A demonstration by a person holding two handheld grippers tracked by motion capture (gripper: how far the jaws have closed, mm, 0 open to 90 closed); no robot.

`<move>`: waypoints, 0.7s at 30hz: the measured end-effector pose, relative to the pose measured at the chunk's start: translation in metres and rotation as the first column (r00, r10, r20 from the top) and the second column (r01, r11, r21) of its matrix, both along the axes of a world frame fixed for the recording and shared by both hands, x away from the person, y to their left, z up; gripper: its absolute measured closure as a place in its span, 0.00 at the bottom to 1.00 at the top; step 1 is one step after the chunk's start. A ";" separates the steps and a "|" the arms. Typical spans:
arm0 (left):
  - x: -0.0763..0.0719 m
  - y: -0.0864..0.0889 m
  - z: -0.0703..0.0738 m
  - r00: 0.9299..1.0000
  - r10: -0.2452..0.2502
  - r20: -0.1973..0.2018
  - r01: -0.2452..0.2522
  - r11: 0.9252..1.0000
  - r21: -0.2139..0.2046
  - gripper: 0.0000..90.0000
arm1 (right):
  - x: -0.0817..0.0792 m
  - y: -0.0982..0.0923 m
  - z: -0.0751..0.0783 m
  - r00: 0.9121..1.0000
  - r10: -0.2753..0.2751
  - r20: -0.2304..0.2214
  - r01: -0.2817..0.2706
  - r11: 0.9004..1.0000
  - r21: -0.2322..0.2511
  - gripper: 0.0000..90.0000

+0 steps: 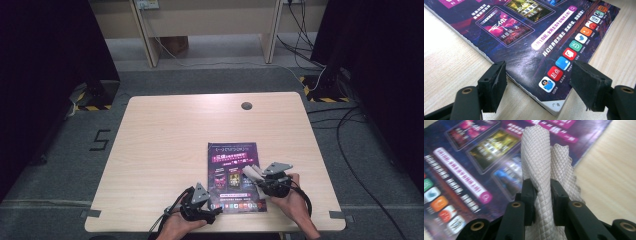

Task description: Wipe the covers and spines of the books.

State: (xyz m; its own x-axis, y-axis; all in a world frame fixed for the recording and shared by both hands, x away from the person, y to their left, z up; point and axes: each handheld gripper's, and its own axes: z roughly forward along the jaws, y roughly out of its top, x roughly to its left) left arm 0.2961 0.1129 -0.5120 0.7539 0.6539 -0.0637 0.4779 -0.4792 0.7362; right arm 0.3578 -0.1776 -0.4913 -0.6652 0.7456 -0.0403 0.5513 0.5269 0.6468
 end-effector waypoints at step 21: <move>0.000 0.000 0.000 1.000 0.000 0.000 0.000 1.000 -0.002 0.32 | 0.022 -0.077 0.014 0.959 -0.276 0.064 0.273 0.961 0.049 0.85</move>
State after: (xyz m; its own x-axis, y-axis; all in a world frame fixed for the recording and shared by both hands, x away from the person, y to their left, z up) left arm 0.2962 0.1128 -0.5121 0.7538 0.6539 -0.0649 0.4781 -0.4779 0.7369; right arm 0.3802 -0.2545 -0.4772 -0.4317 0.9009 -0.0460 0.6241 0.3351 0.7058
